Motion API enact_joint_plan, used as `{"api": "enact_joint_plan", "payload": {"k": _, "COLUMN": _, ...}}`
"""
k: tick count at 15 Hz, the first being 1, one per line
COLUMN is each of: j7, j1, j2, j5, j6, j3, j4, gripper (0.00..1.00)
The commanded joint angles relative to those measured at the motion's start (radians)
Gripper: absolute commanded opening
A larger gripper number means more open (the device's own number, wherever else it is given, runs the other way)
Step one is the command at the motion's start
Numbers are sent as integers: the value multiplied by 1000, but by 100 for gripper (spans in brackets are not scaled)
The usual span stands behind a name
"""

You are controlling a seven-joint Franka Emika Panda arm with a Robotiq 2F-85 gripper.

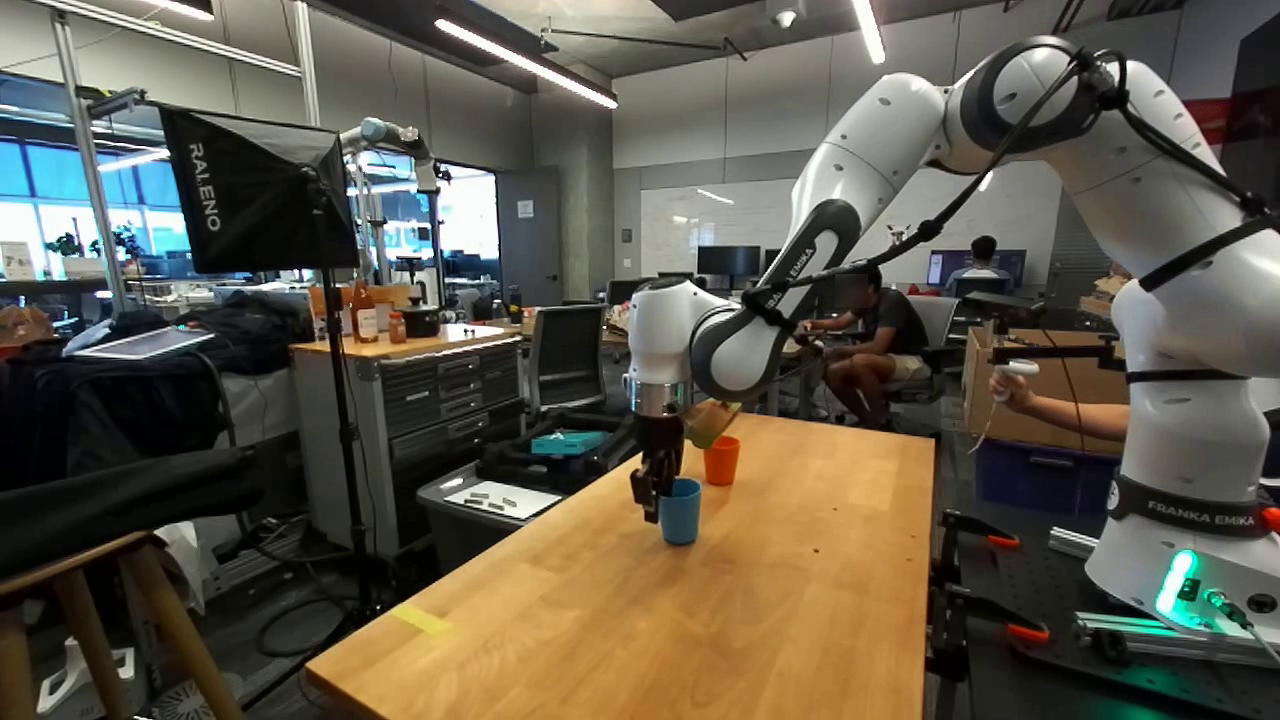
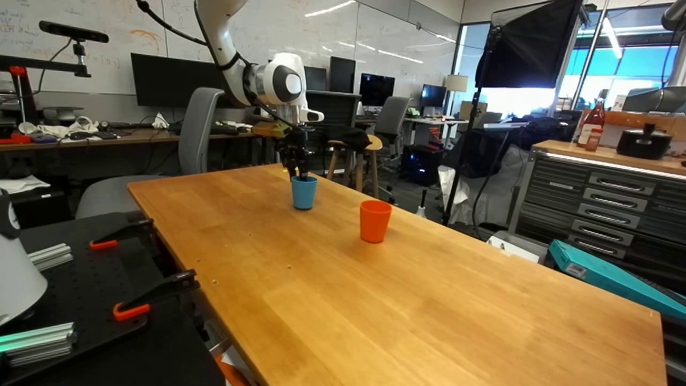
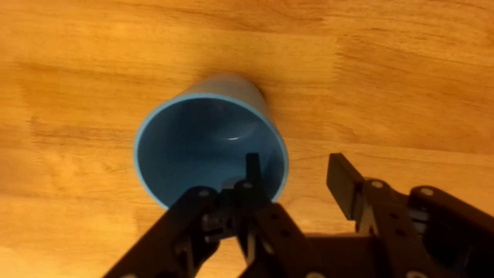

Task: Put the blue cup inside the orange cup

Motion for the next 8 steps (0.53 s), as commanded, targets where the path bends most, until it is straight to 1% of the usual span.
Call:
{"api": "enact_joint_plan", "payload": {"k": 1, "j7": -22, "j1": 0, "j2": 28, "j5": 46, "j6": -30, "j3": -27, "j4": 47, "gripper": 18}}
{"api": "enact_joint_plan", "payload": {"k": 3, "j7": -30, "j1": -11, "j2": 20, "j5": 58, "j6": -37, "j3": -31, "j4": 39, "gripper": 2}}
{"api": "enact_joint_plan", "payload": {"k": 4, "j7": -34, "j1": -18, "j2": 15, "j5": 67, "j6": -39, "j3": -32, "j4": 33, "gripper": 0}}
{"api": "enact_joint_plan", "payload": {"k": 8, "j7": -42, "j1": -39, "j2": 3, "j5": 97, "j6": -81, "j3": -35, "j4": 45, "gripper": 1}}
